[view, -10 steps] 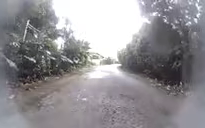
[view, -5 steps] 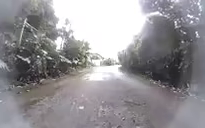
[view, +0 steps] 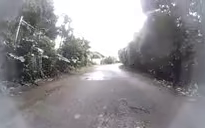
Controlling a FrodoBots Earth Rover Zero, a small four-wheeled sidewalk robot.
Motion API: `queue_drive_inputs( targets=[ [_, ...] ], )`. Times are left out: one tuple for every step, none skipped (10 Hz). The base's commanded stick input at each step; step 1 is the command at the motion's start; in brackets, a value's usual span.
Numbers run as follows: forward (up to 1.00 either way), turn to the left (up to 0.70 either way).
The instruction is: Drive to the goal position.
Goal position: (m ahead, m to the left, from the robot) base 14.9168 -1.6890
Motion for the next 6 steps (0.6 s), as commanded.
queue_drive_inputs(
  targets=[
    [0.70, -0.35],
    [0.70, -0.10],
    [0.70, 0.00],
    [0.70, 0.00],
    [0.70, 0.00],
    [0.70, 0.00]
  ],
)
